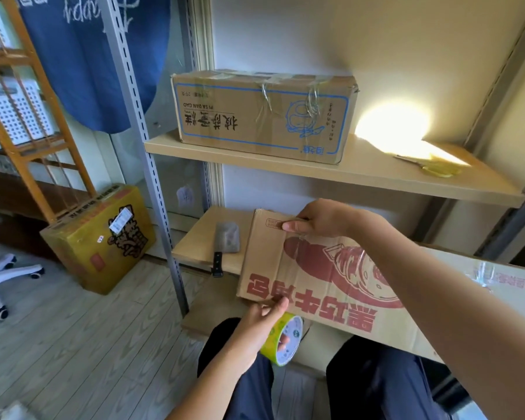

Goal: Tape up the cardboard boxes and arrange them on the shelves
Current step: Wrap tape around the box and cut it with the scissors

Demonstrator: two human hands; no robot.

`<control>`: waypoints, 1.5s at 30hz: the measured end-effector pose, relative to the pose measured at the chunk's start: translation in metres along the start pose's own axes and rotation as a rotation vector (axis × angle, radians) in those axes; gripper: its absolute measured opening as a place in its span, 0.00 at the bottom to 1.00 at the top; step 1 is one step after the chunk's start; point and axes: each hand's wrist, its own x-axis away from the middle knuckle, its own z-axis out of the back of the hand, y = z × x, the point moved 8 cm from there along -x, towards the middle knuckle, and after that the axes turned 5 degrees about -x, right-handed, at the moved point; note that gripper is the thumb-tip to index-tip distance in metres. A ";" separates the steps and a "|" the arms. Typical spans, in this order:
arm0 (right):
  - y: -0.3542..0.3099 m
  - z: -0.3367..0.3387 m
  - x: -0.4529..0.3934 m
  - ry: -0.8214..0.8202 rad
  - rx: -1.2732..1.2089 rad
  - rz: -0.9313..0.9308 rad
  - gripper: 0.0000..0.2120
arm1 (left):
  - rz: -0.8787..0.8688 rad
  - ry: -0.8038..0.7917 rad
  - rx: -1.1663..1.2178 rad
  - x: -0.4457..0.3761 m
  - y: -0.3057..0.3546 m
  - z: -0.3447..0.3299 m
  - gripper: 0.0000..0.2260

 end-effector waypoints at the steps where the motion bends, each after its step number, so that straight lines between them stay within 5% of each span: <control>1: 0.003 0.006 -0.004 -0.010 -0.004 -0.012 0.39 | -0.010 0.015 -0.010 -0.002 0.006 0.000 0.19; 9: 0.025 0.032 -0.043 -0.004 -0.082 -0.117 0.26 | 0.044 0.018 0.107 -0.023 0.034 0.008 0.12; 13: 0.008 0.039 -0.041 0.379 0.188 -0.123 0.15 | 0.057 0.117 0.014 -0.048 0.052 0.018 0.27; 17: -0.012 0.004 -0.025 0.266 0.127 0.006 0.31 | -0.003 0.104 0.014 -0.058 0.098 -0.002 0.13; 22: 0.015 0.002 -0.040 0.139 0.022 -0.072 0.35 | -0.102 0.068 -0.045 -0.075 0.134 -0.007 0.17; 25: 0.024 0.007 -0.059 0.102 0.019 -0.100 0.45 | -0.270 0.122 -0.119 -0.067 0.137 0.003 0.14; 28: 0.035 0.013 -0.064 0.080 0.013 -0.135 0.49 | -0.357 0.035 -0.309 -0.066 0.118 0.004 0.15; 33: 0.040 0.019 -0.070 0.071 0.034 -0.104 0.52 | -0.174 0.102 -0.273 -0.087 0.025 0.011 0.20; 40: 0.021 0.022 -0.069 0.193 0.243 0.071 0.39 | -0.357 0.032 -0.200 -0.105 -0.025 -0.009 0.18; 45: 0.022 0.014 -0.076 0.178 0.275 0.040 0.37 | -0.236 0.028 -0.213 -0.122 -0.056 0.005 0.25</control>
